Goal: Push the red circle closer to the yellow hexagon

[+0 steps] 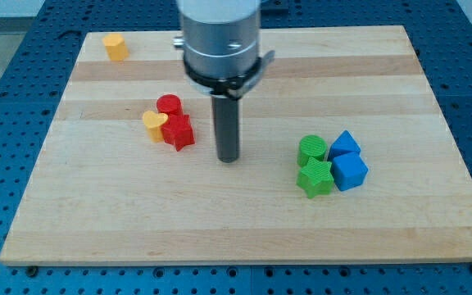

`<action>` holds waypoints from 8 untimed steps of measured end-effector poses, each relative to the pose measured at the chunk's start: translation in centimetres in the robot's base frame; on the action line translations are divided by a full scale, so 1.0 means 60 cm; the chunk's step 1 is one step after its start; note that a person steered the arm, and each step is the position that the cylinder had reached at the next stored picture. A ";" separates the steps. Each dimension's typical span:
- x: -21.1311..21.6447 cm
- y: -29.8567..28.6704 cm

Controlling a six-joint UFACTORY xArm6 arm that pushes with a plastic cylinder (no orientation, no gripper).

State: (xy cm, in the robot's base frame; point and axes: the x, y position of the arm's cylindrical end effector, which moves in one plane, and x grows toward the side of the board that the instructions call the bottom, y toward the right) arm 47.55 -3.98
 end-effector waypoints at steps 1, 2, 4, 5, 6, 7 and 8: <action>-0.045 -0.054; -0.095 -0.115; -0.123 -0.191; -0.101 -0.134; -0.115 -0.091; -0.163 -0.138; -0.213 -0.211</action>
State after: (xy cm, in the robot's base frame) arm 34.78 -16.67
